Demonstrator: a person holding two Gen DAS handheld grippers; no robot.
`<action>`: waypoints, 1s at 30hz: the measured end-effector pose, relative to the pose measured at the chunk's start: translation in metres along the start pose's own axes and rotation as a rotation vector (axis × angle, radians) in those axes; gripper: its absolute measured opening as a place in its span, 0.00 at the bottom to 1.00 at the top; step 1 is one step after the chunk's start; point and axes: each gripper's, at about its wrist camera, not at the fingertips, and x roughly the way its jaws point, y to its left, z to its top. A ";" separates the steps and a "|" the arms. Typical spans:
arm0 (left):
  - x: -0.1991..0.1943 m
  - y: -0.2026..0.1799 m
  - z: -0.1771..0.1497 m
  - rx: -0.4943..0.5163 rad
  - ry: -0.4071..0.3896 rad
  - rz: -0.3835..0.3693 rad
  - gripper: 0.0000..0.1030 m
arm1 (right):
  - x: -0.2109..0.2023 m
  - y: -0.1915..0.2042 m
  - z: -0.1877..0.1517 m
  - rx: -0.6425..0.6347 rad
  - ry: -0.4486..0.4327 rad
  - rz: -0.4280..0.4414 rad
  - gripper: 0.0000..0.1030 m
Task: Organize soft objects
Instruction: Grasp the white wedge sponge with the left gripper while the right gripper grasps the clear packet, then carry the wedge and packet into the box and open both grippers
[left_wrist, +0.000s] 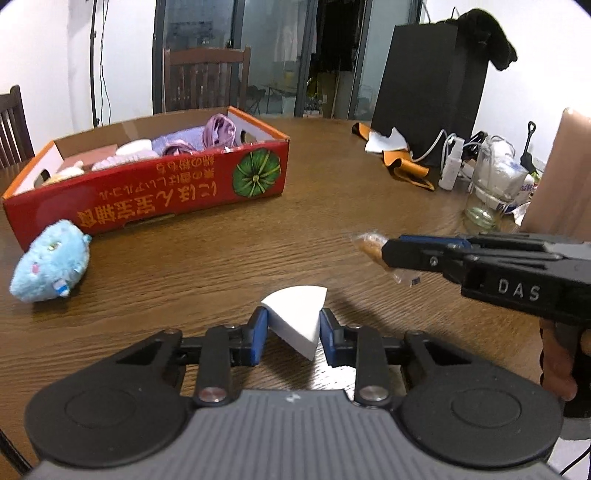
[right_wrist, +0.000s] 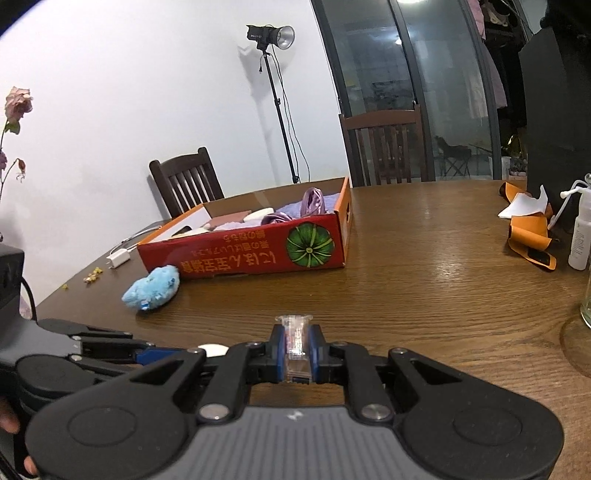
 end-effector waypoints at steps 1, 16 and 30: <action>-0.005 0.000 -0.001 -0.001 -0.007 0.000 0.30 | -0.002 0.002 -0.001 -0.001 -0.001 0.000 0.12; -0.023 0.051 0.064 -0.036 -0.170 -0.014 0.30 | 0.011 0.032 0.050 -0.096 -0.086 0.036 0.12; 0.104 0.116 0.156 -0.119 -0.068 -0.038 0.49 | 0.145 -0.004 0.133 -0.074 -0.047 -0.042 0.16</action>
